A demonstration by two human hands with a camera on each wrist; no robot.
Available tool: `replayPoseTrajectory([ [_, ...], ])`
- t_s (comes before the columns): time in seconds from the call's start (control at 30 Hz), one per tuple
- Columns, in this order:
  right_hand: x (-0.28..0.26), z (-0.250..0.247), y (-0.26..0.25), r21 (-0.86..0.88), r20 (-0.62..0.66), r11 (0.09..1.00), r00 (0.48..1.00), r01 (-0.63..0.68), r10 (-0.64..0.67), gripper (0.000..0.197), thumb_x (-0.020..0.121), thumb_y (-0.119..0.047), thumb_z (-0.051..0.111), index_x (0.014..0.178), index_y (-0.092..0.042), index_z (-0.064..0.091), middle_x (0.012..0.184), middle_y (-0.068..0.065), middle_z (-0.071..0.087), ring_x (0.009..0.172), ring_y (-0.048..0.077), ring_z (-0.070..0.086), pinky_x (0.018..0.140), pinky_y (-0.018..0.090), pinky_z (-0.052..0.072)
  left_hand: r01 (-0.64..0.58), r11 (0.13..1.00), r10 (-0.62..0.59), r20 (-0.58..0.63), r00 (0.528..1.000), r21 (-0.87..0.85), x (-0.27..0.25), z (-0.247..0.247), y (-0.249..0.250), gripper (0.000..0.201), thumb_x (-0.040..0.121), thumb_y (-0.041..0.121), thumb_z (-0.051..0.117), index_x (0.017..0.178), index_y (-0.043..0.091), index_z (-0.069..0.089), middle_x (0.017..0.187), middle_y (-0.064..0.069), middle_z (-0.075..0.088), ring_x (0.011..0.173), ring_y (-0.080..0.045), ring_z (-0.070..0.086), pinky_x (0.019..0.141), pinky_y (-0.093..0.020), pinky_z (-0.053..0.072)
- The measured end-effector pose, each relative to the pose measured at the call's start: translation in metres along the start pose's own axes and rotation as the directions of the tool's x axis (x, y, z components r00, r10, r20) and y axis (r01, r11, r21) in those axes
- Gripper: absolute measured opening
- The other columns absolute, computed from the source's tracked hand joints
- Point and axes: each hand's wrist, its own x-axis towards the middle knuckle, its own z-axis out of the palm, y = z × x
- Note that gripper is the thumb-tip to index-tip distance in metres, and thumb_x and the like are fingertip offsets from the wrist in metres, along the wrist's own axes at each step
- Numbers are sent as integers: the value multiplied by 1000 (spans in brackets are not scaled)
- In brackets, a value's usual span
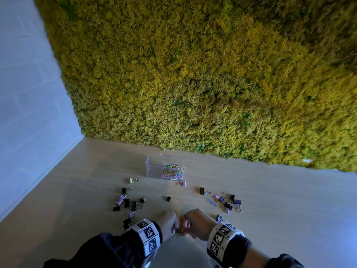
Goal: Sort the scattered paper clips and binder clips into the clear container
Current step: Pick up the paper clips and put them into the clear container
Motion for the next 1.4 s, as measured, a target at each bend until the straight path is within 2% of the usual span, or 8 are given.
replayPoseTrajectory([
  [0.17,3,-21,2,-51,-38,998,999,35,-37,14,85,-9,56,94,-5,66,102,17,70,68,0,63,56,-1,33,-57,967,8,-196,981,-248,24,-52,-20,35,77,5,63,66,34,48,66,18,53,61,8,47,56,-1,34],
  [0.63,86,-123,-33,63,-593,998,803,-27,59,21,86,-10,59,105,-4,64,109,9,68,95,15,64,89,18,48,-19,879,-260,-511,819,-477,101,-106,-38,21,79,-4,60,94,10,61,99,-9,68,89,-20,66,85,-35,56],
  [0.8,57,-112,-24,113,-639,993,768,46,38,18,80,-11,66,98,-9,66,98,4,68,86,13,63,84,20,51,-239,934,10,-650,760,-265,76,-95,-34,15,85,4,59,99,3,61,95,3,57,86,-9,54,76,-8,41],
  [0.93,22,-82,-2,58,-520,997,854,45,-9,31,81,-15,65,59,-35,56,68,-15,65,58,-10,52,62,3,40,-260,937,167,-353,921,-235,42,-51,-22,25,79,14,65,102,5,59,80,6,47,61,-5,42,61,-17,35],
  [1.07,-9,-38,13,-2,-209,1000,978,3,-3,9,84,-22,62,87,-21,70,77,-14,69,47,-21,48,58,-1,37,-147,989,143,123,982,21,15,-17,0,53,79,24,68,126,11,46,124,-9,49,101,-18,51,90,-26,39],
  [1.17,-18,-10,21,139,-93,990,996,1,12,14,75,-20,73,74,-27,61,57,-22,53,51,-13,51,57,0,37,-100,986,79,156,985,135,11,-11,18,49,84,16,62,129,4,45,138,-16,44,126,-28,43,103,-28,34],
  [1.27,-18,4,26,92,-93,996,995,-16,24,6,74,-13,71,76,-8,68,45,-27,55,48,-14,49,57,3,36,-91,972,62,139,988,216,12,-3,26,31,92,-1,43,122,-3,51,134,-22,48,123,-32,46,73,-8,38],
  [1.4,-21,6,23,6,-67,1000,998,15,-14,11,78,-10,63,84,-2,68,64,-9,61,60,-4,51,54,1,34,-47,964,1,172,985,262,7,-5,31,29,93,5,42,119,-1,53,125,-20,55,116,-33,52,88,-32,42],
])
